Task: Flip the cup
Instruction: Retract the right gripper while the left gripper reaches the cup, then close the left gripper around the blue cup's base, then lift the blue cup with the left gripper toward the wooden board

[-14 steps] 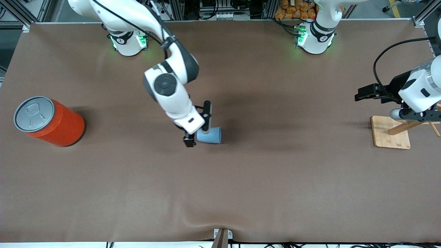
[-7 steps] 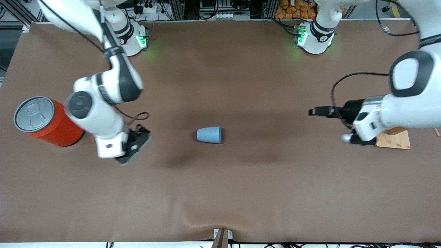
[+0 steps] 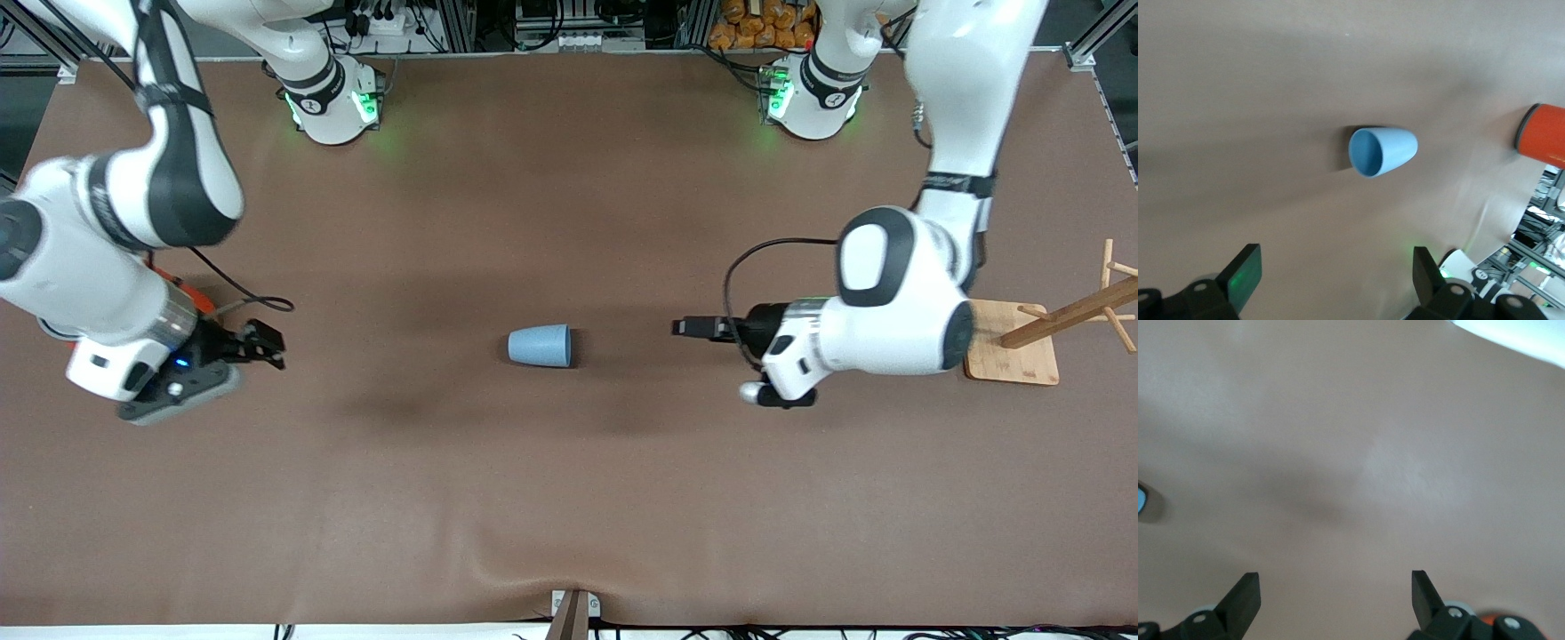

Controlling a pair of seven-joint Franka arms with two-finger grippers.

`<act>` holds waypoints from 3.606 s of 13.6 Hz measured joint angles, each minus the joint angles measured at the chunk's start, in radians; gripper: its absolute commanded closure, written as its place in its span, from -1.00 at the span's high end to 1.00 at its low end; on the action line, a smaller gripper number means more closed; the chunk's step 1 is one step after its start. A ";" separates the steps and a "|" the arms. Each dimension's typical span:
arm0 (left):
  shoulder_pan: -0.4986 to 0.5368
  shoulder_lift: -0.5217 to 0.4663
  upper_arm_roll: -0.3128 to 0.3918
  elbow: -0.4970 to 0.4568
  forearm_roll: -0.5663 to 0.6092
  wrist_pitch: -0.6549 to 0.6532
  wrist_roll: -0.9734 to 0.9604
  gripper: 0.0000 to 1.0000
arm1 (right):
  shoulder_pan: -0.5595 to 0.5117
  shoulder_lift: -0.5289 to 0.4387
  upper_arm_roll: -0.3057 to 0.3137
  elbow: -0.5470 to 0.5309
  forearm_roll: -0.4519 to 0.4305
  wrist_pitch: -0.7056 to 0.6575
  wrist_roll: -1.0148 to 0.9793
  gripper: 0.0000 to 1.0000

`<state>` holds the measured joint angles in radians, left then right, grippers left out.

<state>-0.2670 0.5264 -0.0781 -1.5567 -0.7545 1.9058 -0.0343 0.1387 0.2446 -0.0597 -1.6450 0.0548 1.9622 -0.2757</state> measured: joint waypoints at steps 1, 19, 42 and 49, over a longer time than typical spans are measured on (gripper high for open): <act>-0.016 0.030 -0.003 -0.001 -0.059 0.029 0.029 1.00 | -0.024 -0.039 -0.001 0.002 -0.001 -0.066 0.022 1.00; -0.247 0.337 -0.016 -0.022 -0.723 0.302 0.478 1.00 | -0.216 -0.232 0.000 0.170 -0.030 -0.669 0.233 1.00; -0.236 0.142 -0.005 0.109 -0.009 0.264 -0.053 -1.00 | -0.262 -0.220 0.010 0.169 -0.054 -0.606 0.233 1.00; -0.063 0.016 0.042 0.093 0.284 -0.013 -0.092 -1.00 | -0.262 -0.220 0.009 0.168 -0.056 -0.611 0.233 1.00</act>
<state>-0.3296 0.5429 -0.0358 -1.4641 -0.4700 1.8925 -0.1261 -0.1231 0.0247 -0.0508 -1.4775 -0.0012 1.3509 -0.0430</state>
